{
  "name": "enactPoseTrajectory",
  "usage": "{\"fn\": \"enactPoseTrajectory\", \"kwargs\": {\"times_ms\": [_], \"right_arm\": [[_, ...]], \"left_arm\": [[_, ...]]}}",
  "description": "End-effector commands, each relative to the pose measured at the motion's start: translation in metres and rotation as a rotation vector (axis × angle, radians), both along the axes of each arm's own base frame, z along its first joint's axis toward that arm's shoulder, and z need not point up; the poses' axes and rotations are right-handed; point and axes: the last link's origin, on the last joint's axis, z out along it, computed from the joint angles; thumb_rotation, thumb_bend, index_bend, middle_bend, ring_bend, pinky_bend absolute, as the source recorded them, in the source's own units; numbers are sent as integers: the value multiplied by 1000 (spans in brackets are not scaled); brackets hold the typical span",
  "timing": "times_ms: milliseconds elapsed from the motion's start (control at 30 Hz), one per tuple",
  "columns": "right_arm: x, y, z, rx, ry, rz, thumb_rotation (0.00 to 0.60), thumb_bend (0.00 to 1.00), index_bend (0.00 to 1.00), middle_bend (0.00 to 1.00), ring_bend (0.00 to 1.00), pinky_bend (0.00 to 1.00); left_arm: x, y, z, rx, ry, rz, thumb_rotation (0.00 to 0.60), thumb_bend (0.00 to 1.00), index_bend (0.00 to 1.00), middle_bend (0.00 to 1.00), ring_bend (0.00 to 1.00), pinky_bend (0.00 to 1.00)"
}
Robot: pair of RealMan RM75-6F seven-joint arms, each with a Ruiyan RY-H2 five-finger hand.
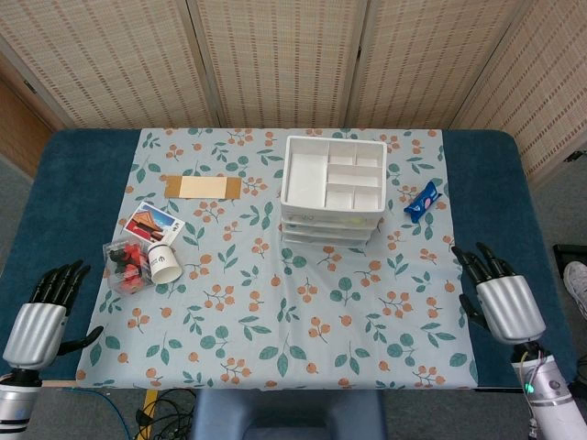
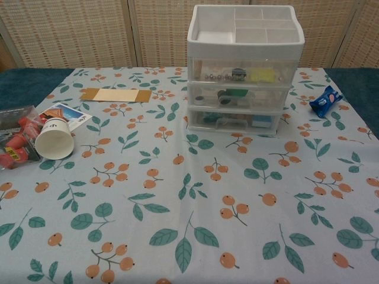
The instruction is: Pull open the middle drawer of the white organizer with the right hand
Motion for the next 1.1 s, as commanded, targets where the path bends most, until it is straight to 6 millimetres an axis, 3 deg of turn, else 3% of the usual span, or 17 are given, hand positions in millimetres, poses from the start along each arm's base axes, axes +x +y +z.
{"fn": "enactPoseTrajectory", "kwargs": {"times_ms": [33,333,667,800,967,1100], "right_arm": [[-13,14,8,-23,-7,-24,600,417,54,203,124,286],[-18,23,8,-24,-26,-25,600,417,54,203,124,286],[-10,10,-4,31,-36,-9,600,416,54,229,147,295],[6,-3,-18,88,-49,20,600,416,54,305,287,447],[29,-22,-46,204,-97,48,600,416,45,579,653,811],[43,-37,-68,317,-201,22,600,446,5,673,784,910]], "left_arm": [[0,-1,0,0,4,6,600,165,54,62,64,84],[2,-2,-1,-1,12,15,600,165,54,63,64,84],[2,-2,-3,-9,14,21,600,165,54,63,64,84],[1,-2,-3,-9,13,22,600,165,54,63,64,84],[-2,-3,-2,-7,13,32,600,166,55,63,64,84],[-5,-3,1,0,15,42,600,165,54,63,64,84]]}}
